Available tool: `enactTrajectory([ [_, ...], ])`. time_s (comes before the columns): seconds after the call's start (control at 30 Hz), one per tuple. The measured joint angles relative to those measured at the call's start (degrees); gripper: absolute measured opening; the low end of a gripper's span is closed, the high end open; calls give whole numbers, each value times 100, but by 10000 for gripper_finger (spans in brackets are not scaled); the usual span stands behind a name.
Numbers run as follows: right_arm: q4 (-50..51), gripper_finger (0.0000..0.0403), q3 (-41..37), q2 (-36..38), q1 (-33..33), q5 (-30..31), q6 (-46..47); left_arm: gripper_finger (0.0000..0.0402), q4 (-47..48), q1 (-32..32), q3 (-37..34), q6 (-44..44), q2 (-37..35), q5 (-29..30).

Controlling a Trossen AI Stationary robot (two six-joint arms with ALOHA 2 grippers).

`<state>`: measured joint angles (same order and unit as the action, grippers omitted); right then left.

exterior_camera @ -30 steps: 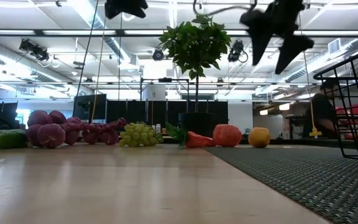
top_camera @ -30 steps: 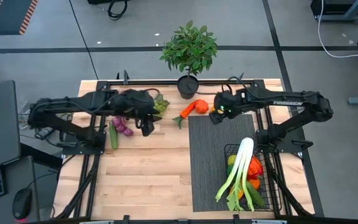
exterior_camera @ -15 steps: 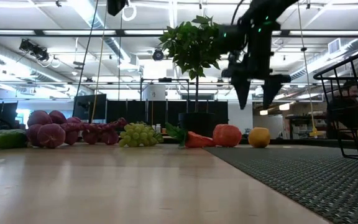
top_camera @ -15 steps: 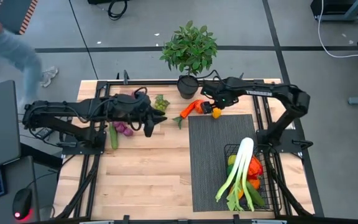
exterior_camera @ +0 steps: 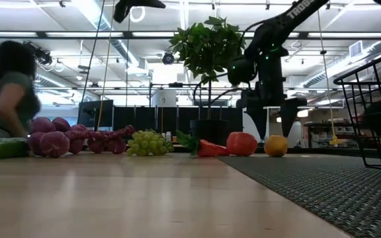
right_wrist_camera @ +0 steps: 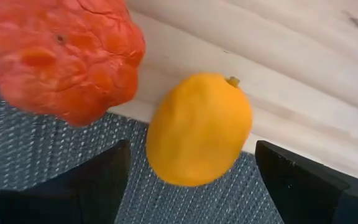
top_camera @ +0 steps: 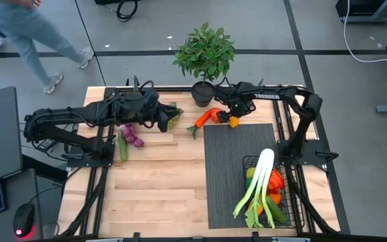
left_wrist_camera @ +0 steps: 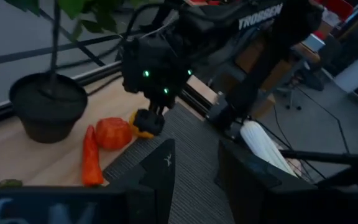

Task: Build produce basket
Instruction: Put the mango into the black wire basket

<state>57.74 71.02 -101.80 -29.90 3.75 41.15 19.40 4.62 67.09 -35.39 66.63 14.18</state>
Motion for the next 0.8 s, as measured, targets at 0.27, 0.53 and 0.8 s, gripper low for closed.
enactTrajectory([
  [0.27, -104, 347, -2, -384, -20, -34, 28, 128, 2, 231, 0, -3, 0, -3],
  [0.53, -377, 347, -4, -508, -61, 87, 177, 128, -37, 186, 0, -3, 0, -42],
  [0.8, -332, 314, -11, -509, -62, 92, 122, 128, -35, 47, 0, -13, 0, -49],
])
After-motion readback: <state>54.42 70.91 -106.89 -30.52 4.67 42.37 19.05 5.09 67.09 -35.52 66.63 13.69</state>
